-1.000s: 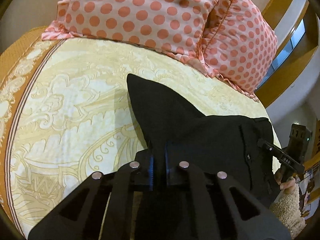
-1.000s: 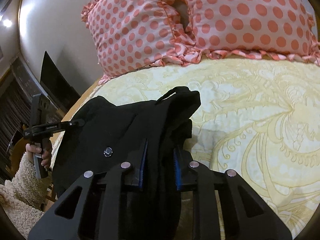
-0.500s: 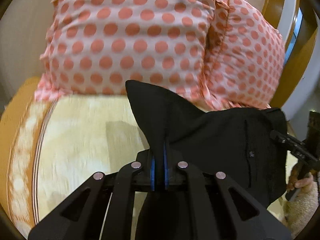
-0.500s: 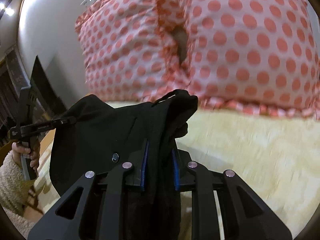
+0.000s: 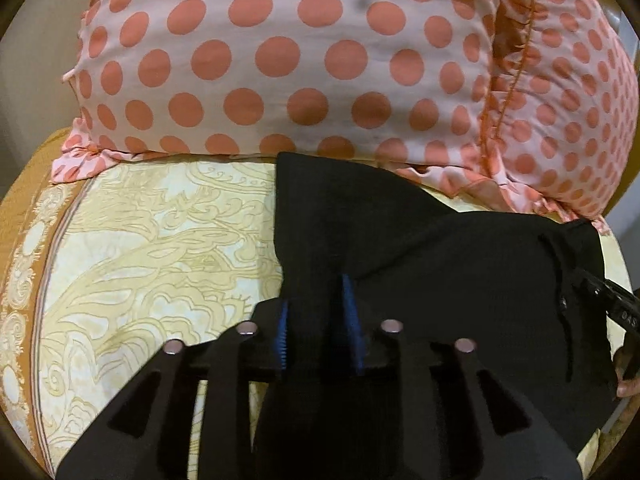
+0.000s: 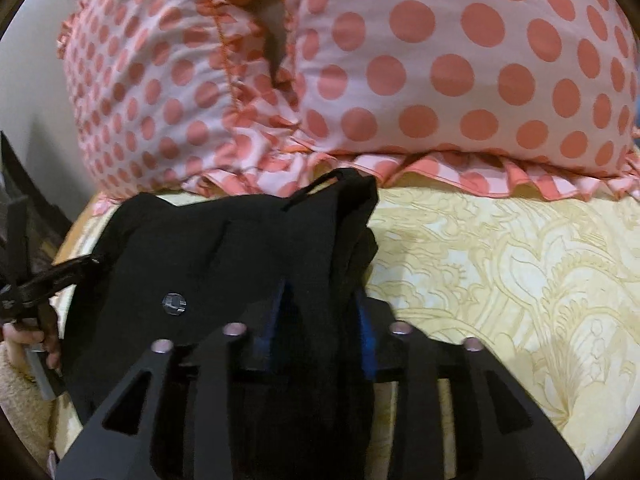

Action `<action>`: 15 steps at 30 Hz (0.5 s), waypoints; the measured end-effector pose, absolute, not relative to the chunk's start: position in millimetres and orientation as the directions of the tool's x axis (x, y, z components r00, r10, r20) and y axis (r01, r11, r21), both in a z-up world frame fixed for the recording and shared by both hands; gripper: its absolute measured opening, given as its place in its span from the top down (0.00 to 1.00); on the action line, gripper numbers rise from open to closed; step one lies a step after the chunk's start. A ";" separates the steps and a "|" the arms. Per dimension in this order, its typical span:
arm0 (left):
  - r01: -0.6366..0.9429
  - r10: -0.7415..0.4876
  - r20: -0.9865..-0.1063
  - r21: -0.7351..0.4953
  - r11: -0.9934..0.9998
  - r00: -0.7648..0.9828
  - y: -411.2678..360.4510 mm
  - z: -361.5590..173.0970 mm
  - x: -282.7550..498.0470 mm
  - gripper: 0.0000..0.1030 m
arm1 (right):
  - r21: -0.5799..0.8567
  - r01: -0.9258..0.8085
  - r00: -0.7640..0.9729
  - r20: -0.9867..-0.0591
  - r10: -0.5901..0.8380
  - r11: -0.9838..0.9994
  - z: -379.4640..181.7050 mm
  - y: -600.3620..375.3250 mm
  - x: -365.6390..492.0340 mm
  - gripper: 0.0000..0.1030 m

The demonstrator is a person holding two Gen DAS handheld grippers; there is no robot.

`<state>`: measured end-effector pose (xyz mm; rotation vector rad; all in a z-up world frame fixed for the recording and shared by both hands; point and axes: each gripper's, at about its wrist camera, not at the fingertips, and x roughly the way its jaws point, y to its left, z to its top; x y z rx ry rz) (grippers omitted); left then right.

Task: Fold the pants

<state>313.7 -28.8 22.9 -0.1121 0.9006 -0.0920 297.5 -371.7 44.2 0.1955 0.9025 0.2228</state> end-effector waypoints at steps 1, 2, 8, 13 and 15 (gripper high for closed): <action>0.022 -0.117 -0.775 -0.132 0.991 0.620 -27.2 25.8 310.6 0.61 | 0.264 -0.084 0.600 -0.757 0.260 0.961 45.5 -376.0 294.8 0.49; 0.013 -0.106 -0.773 -0.126 0.992 0.626 -26.4 29.2 306.8 0.50 | 0.256 -0.059 0.605 -0.760 0.238 0.965 47.3 -380.8 290.5 0.40; 0.077 -0.182 -0.661 -0.185 0.980 0.728 -19.2 68.7 234.3 0.13 | 0.152 -0.018 0.768 -0.630 0.111 0.988 91.7 -392.1 222.2 0.35; 0.218 -0.367 -0.627 -0.304 0.927 0.687 -38.3 70.2 186.7 0.11 | 0.085 -0.242 0.740 -0.629 0.240 0.967 92.9 -345.6 174.5 0.35; 0.257 -0.395 -0.650 -0.302 0.918 0.649 -56.5 59.4 179.4 0.11 | 0.048 -0.283 0.706 -0.666 0.241 0.958 82.4 -329.9 167.8 0.35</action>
